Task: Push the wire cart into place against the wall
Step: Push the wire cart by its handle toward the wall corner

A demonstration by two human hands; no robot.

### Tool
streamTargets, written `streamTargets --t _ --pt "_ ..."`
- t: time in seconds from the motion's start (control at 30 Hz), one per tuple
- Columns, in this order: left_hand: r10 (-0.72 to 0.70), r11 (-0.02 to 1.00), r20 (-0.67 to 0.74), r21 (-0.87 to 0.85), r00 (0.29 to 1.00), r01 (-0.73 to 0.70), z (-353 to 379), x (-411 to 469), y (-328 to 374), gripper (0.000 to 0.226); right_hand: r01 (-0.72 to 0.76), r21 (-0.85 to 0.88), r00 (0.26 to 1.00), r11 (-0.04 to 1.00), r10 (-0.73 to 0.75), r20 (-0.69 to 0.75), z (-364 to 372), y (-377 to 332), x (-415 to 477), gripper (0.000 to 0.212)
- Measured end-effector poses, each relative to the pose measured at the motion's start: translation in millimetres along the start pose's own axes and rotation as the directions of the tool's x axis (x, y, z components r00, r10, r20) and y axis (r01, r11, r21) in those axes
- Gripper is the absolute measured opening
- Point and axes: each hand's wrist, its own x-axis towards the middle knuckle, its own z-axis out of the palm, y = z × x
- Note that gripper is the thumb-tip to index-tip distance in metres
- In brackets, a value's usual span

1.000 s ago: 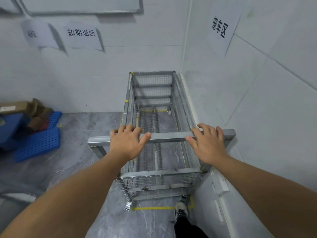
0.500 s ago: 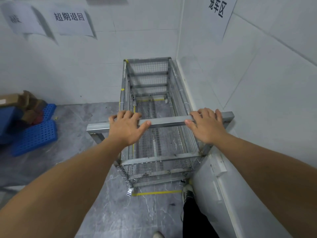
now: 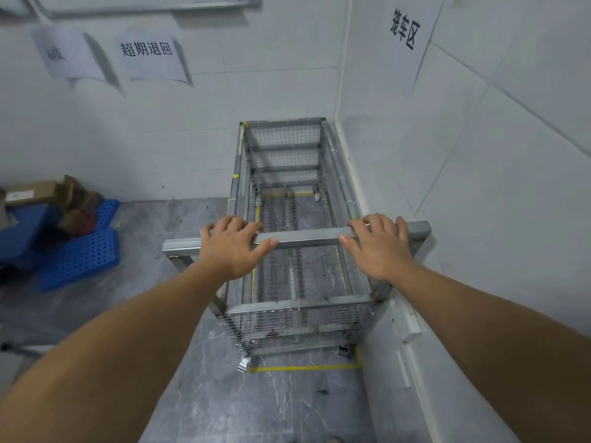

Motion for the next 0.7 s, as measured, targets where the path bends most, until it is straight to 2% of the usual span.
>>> streamTargets --t 0.23,0.4,0.7 --pt "-0.033 0.999 0.09 -0.019 0.995 0.035 -8.4 -2.3 -0.4 0.077 -0.027 0.043 0.999 0.999 0.028 -0.016 1.4 -4.0 3.8 0.062" --pt "0.021 1.0 0.04 0.011 0.999 -0.022 -3.7 -2.3 -0.2 0.078 -0.105 0.052 0.994 0.993 0.106 -0.012 2.7 -8.7 5.4 0.064" --pt "0.068 0.997 0.064 -0.026 0.996 -0.066 -5.8 0.2 -10.4 0.082 -0.081 0.014 0.996 0.997 0.081 -0.033 5.7 -24.1 -0.9 0.054"
